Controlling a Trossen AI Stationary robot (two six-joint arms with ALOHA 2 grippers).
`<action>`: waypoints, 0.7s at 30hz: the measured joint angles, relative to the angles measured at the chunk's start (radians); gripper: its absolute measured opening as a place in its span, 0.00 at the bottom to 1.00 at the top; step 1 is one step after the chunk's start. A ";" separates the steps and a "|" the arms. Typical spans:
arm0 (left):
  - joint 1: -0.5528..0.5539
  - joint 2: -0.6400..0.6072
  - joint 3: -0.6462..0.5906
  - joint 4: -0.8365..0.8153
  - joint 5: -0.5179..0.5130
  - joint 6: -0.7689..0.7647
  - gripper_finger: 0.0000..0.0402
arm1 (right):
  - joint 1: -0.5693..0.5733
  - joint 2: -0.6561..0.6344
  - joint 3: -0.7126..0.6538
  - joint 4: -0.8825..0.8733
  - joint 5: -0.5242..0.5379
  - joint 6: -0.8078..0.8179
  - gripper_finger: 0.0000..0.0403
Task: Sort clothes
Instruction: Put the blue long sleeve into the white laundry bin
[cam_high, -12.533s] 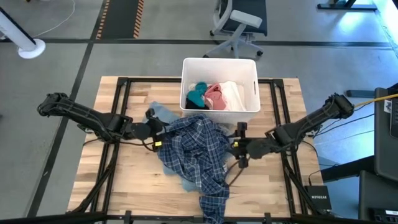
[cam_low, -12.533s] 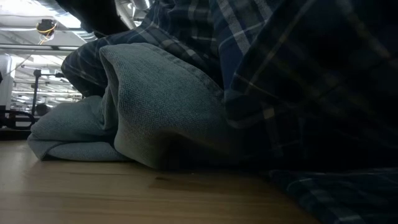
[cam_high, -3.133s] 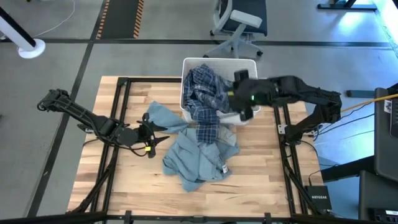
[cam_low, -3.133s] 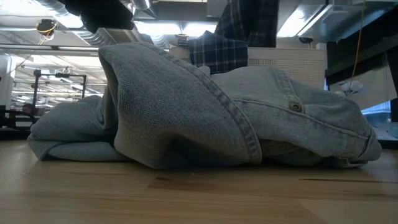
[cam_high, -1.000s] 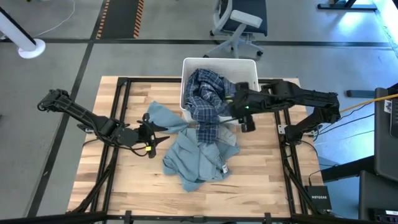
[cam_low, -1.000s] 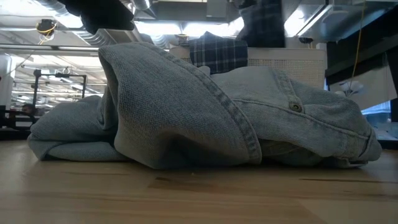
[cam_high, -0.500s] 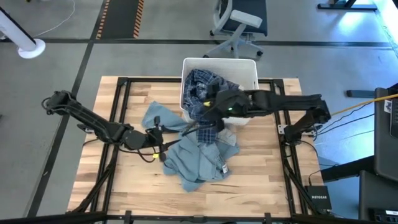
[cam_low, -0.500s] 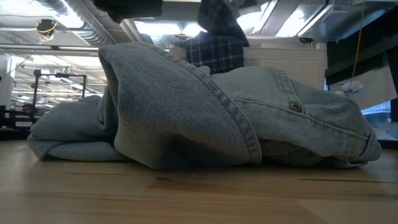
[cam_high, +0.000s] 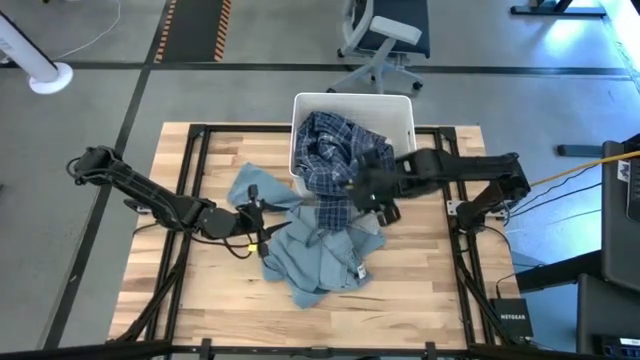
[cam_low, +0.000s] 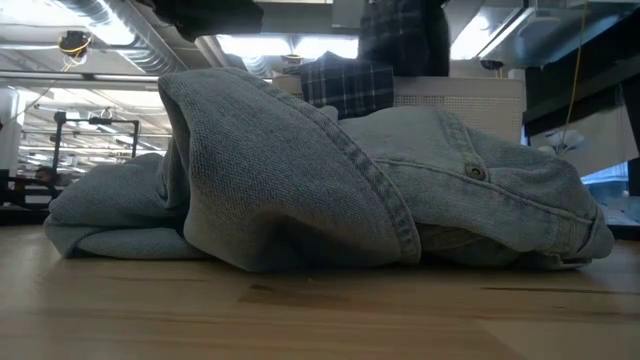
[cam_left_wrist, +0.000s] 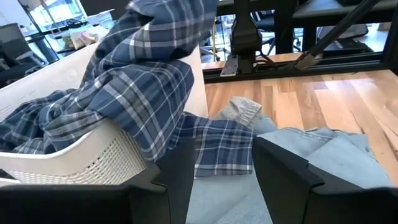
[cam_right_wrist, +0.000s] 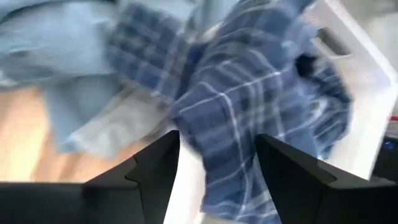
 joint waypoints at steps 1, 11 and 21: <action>0.000 0.000 0.000 0.000 0.000 0.000 0.39 | 0.019 0.000 0.000 -0.027 0.000 0.030 0.58; 0.000 0.000 0.000 0.000 0.000 -0.004 0.39 | 0.223 0.001 0.000 -0.096 0.046 0.248 0.58; -0.002 0.000 0.000 0.001 0.000 -0.016 0.39 | 0.368 0.008 -0.242 0.082 0.277 0.369 0.58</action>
